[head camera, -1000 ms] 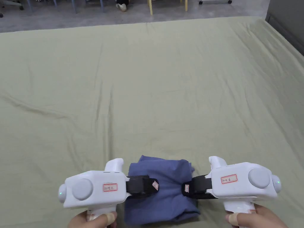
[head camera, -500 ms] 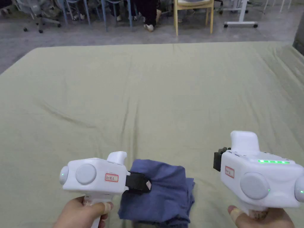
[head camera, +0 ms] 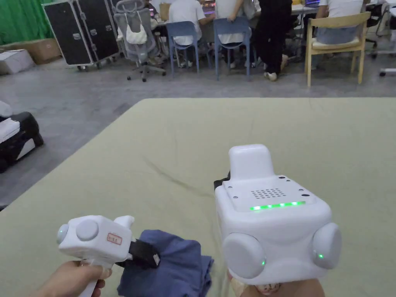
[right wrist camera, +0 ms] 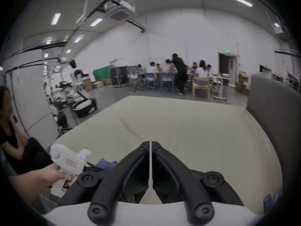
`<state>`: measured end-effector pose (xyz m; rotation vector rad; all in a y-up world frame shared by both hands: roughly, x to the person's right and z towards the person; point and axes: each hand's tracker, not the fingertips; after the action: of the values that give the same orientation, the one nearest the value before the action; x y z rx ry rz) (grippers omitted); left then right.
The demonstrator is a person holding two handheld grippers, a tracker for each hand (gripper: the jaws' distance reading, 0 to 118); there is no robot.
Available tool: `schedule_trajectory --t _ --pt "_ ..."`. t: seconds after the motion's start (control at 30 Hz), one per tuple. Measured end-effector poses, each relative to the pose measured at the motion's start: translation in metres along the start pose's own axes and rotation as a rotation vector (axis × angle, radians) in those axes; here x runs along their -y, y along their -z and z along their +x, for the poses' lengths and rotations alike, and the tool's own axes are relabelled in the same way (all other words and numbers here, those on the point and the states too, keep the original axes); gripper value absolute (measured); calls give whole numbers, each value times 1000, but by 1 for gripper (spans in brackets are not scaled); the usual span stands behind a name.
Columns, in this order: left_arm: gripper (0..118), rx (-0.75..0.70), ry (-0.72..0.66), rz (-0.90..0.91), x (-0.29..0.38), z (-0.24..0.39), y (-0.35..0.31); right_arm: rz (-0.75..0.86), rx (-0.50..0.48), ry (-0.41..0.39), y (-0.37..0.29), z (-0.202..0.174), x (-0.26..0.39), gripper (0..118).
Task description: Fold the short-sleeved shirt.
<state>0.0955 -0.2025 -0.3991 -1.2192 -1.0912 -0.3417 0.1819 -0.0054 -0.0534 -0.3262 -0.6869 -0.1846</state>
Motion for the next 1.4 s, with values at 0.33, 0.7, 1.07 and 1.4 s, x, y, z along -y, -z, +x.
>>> schedule_trajectory --t 0.33,0.7,1.07,1.4 --pt "44 -112 -54 -58 16 -107 -28 -19 -220 -96 2 -111 3 5" --pt "44 -159 50 -122 -1 -130 -11 -55 -217 -142 16 -134 20 6" --pt "118 -496 169 110 -6 -122 -37 -71 -201 -135 13 -122 20 6" --pt "0 -444 116 421 -25 -22 -125 -16 -161 -90 -10 -64 1 7"
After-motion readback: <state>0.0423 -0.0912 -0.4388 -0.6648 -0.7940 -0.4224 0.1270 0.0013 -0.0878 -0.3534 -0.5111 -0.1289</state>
